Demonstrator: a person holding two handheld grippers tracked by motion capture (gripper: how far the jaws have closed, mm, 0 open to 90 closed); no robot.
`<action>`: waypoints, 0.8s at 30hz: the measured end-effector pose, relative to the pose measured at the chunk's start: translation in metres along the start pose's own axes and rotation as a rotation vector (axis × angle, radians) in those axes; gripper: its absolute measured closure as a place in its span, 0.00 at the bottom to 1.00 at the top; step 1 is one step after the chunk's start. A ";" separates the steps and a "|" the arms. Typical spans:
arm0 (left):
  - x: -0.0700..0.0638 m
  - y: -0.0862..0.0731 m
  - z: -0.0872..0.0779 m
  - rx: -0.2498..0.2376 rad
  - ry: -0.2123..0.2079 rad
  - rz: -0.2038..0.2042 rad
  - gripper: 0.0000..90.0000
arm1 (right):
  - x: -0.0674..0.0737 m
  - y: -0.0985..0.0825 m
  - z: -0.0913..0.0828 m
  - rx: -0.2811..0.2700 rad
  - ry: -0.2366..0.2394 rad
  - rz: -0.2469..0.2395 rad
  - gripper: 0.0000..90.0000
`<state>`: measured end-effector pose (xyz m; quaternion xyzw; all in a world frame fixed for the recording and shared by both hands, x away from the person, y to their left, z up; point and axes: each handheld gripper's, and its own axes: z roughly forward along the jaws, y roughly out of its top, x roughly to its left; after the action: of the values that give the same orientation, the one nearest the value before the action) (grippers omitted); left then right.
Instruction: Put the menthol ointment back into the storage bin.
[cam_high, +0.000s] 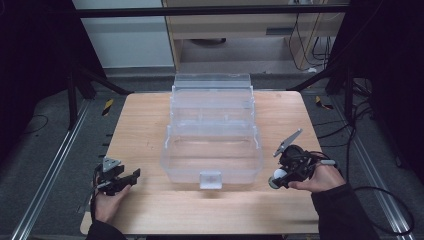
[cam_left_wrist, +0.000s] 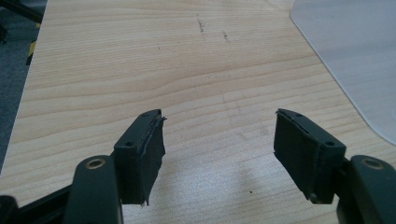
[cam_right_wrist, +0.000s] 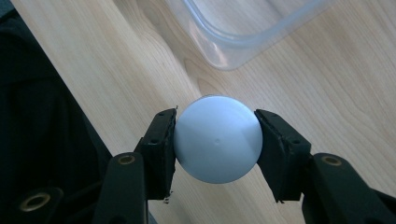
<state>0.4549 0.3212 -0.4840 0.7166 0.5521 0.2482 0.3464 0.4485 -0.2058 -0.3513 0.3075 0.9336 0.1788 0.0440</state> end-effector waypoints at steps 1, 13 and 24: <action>0.000 0.000 0.000 0.000 0.000 0.000 0.37 | 0.000 0.001 -0.001 0.000 0.002 0.001 0.56; 0.000 0.000 0.000 0.001 0.000 0.003 0.37 | 0.004 0.019 -0.020 -0.022 -0.009 -0.015 0.56; 0.000 0.000 0.000 0.002 -0.002 0.003 0.37 | 0.004 0.038 -0.036 -0.045 -0.009 -0.027 0.56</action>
<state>0.4550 0.3208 -0.4841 0.7181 0.5510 0.2475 0.3458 0.4601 -0.1860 -0.3037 0.2946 0.9331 0.1979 0.0575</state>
